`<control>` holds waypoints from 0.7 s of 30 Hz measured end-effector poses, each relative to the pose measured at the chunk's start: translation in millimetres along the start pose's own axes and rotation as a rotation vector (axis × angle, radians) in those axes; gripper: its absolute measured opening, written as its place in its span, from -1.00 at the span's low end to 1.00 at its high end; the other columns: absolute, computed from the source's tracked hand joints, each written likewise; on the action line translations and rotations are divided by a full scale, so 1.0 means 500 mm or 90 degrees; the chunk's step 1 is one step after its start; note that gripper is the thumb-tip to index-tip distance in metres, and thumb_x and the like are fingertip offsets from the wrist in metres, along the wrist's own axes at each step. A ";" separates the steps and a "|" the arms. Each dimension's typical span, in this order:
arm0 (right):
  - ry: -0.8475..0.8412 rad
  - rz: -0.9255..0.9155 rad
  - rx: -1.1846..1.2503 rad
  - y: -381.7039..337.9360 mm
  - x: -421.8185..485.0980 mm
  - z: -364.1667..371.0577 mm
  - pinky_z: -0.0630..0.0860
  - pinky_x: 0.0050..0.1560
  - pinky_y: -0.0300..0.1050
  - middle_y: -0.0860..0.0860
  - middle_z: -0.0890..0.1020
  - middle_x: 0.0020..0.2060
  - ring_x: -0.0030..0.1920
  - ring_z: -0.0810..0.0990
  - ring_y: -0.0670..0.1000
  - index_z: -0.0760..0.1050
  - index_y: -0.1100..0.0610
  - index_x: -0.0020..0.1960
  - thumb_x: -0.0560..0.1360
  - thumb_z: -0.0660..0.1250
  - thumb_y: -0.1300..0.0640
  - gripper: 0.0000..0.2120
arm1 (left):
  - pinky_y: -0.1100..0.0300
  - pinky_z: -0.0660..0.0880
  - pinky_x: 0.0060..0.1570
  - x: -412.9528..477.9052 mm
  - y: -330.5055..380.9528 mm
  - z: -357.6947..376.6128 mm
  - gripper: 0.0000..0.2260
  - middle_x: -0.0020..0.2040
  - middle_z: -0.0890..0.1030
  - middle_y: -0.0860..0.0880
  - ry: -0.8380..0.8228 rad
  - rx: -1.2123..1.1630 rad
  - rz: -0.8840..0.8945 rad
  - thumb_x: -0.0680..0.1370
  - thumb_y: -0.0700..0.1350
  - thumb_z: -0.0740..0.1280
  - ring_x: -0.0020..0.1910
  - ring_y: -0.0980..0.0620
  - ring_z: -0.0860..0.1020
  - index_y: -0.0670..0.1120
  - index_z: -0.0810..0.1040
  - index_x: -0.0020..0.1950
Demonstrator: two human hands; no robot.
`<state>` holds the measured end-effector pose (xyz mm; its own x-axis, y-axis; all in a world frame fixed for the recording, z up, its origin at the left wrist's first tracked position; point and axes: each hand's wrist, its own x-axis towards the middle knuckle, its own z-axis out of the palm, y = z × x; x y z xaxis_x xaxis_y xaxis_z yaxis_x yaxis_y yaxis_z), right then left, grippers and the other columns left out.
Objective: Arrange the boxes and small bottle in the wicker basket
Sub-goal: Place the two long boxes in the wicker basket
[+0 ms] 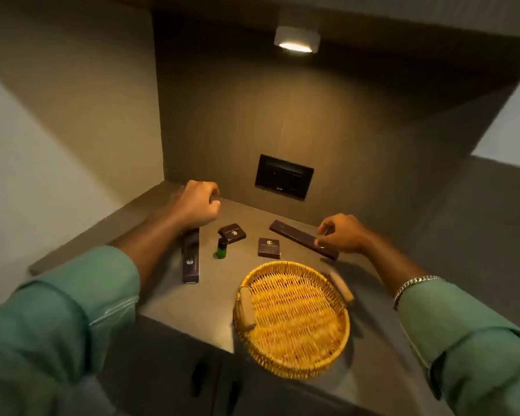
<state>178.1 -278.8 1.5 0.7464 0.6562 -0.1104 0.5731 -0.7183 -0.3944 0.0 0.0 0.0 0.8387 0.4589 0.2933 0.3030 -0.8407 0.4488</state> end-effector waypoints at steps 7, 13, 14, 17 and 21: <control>-0.068 0.014 -0.140 0.045 0.103 0.064 0.51 -0.01 -0.12 0.18 0.50 0.26 0.16 0.54 0.12 0.34 0.13 0.37 0.47 0.39 0.05 -0.48 | -0.11 0.55 -0.04 0.003 -0.077 0.076 -0.67 0.03 0.55 -0.22 -0.010 0.046 -0.271 0.47 0.00 0.35 -0.04 -0.19 0.54 -0.14 0.40 0.12; -0.084 -0.010 -0.178 0.067 0.117 0.091 0.57 -0.14 -0.12 0.05 0.56 -0.07 -0.10 0.56 0.02 0.47 0.11 0.16 0.50 0.29 -0.12 -0.64 | 0.09 0.44 -0.37 -0.008 -0.071 0.126 -0.42 -0.06 0.51 -0.16 -0.078 0.089 -0.372 0.43 0.10 0.40 -0.18 -0.10 0.54 -0.08 0.23 0.31; -0.066 -0.018 -0.191 0.067 0.119 0.092 0.53 -0.21 -0.17 0.03 0.55 -0.12 -0.13 0.55 0.00 0.48 0.11 0.14 0.50 0.31 -0.11 -0.65 | 0.10 0.42 -0.42 -0.010 -0.068 0.132 -0.44 -0.09 0.50 -0.14 -0.085 0.087 -0.382 0.42 0.05 0.42 -0.23 -0.08 0.53 -0.08 0.23 0.30; -0.019 -0.020 -0.203 0.065 0.114 0.098 0.50 -0.20 -0.16 0.05 0.58 -0.11 -0.12 0.56 0.02 0.51 0.13 0.10 0.48 0.35 -0.05 -0.70 | 0.08 0.52 -0.38 -0.008 -0.058 0.127 -0.53 -0.09 0.53 -0.14 -0.059 0.041 -0.386 0.42 -0.01 0.44 -0.25 -0.07 0.55 -0.09 0.31 0.21; 0.000 -0.020 -0.190 0.058 0.103 0.086 0.59 0.00 0.01 0.16 0.60 0.05 0.00 0.58 0.11 0.47 0.16 0.22 0.46 0.40 0.03 -0.61 | -0.08 0.59 -0.04 0.015 -0.026 0.071 -0.30 0.18 0.47 -0.25 0.005 -0.073 -0.362 0.37 -0.06 0.48 0.02 -0.21 0.55 -0.06 0.21 0.42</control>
<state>218.6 -256.1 -54.8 0.7266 0.6793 -0.1030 0.6701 -0.7338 -0.1121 18.6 4.0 -33.6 0.5549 0.8318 -0.0141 0.6538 -0.4255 0.6258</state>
